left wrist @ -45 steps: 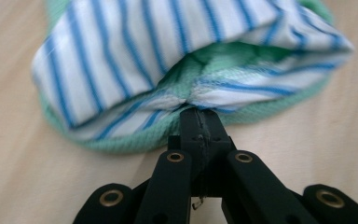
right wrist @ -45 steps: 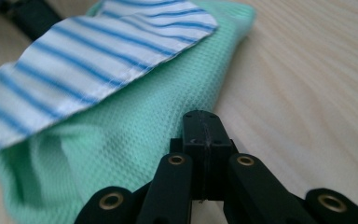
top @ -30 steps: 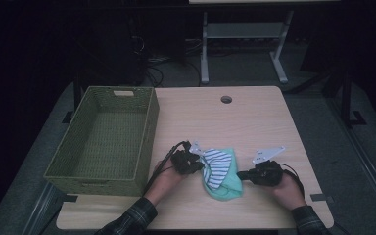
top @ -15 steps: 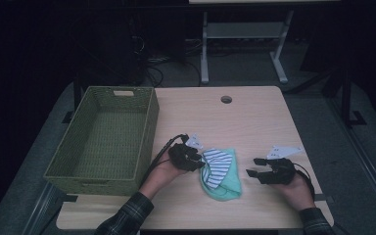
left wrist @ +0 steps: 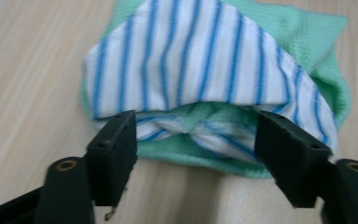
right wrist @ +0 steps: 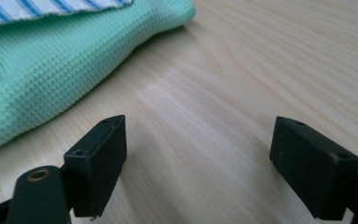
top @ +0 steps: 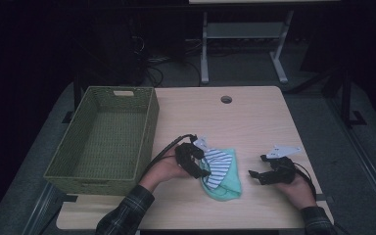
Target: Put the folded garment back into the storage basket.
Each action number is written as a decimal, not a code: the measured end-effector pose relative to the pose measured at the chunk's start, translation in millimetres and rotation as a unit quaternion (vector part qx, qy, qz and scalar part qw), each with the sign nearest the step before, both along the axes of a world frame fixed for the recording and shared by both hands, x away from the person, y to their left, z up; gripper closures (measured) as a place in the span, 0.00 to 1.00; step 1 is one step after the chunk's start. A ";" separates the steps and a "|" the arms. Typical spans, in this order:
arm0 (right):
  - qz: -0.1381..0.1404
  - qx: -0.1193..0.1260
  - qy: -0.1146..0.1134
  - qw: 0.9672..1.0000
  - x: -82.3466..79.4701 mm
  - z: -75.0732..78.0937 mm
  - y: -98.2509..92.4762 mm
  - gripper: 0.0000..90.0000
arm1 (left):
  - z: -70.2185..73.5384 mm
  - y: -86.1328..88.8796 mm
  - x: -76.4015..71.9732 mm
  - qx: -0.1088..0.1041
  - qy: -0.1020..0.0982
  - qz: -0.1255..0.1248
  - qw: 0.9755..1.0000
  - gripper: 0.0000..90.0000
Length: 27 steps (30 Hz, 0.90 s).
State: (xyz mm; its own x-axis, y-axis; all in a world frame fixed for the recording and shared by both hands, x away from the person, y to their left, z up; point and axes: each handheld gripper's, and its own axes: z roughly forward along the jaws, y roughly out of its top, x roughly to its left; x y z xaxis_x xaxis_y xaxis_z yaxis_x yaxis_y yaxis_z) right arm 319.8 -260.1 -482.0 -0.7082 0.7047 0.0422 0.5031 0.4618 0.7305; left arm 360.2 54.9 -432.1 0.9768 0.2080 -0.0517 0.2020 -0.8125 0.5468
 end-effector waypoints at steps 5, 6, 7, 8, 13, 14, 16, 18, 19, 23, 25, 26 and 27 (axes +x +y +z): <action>0.002 -0.002 -0.001 1.000 0.3 0.0 0.5 0.19 | -5.8 -5.6 -2.5 0.016 0.000 -0.013 1.000 0.27; 0.002 -0.003 -0.001 1.000 0.3 0.0 0.7 0.19 | -7.1 -6.8 -3.2 0.019 -0.001 -0.016 1.000 0.26; 0.001 -0.001 0.000 1.000 0.3 -0.1 1.1 0.19 | -8.4 -7.9 -3.9 0.022 -0.002 -0.019 1.000 0.26; 0.001 -0.001 0.000 1.000 0.4 -0.1 1.1 0.19 | -9.9 -8.8 -4.4 0.024 -0.001 -0.022 0.999 0.25; -0.002 0.005 0.003 1.000 1.3 -0.1 -0.1 0.19 | -17.9 -13.8 -7.0 0.042 -0.005 -0.031 0.999 0.22; -0.004 0.008 0.007 1.000 1.3 0.1 -0.2 0.19 | -19.5 -14.7 -7.5 0.049 -0.007 -0.033 0.998 0.21; -0.003 0.011 0.007 1.000 1.9 0.1 -1.1 0.19 | -20.7 -15.4 -8.4 0.050 -0.010 -0.032 0.998 0.20; -0.004 0.011 0.007 1.000 2.0 0.1 -1.2 0.19 | -20.9 -15.5 -8.8 0.053 -0.011 -0.032 0.998 0.20; -0.003 0.013 0.007 1.000 2.2 -0.1 -1.2 0.19 | -21.1 -15.6 -9.2 0.054 -0.011 -0.030 0.998 0.19; -0.007 0.012 0.009 1.000 2.4 0.1 -1.7 0.19 | -21.7 -14.3 -9.3 0.053 -0.007 -0.024 0.998 0.19; -0.007 0.014 0.009 1.000 2.5 0.2 -1.9 0.19 | -21.4 -14.1 -9.3 0.054 -0.006 -0.024 0.998 0.20; -0.008 0.015 0.009 1.000 2.6 0.0 -1.8 0.19 | -20.9 -13.8 -9.4 0.055 -0.006 -0.026 0.998 0.21; -0.008 0.016 0.009 1.000 2.6 0.0 -1.9 0.19 | -20.5 -13.6 -9.7 0.055 -0.006 -0.027 0.998 0.23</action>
State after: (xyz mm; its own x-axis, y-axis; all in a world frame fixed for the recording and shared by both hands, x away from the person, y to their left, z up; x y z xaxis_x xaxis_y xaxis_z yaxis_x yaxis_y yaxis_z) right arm 322.4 -262.0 -481.9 -0.6957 0.7142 0.0775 0.5239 0.4305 0.7350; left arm 350.5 41.3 -452.6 0.9870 0.1595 -0.0190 0.1505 -0.8768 0.4567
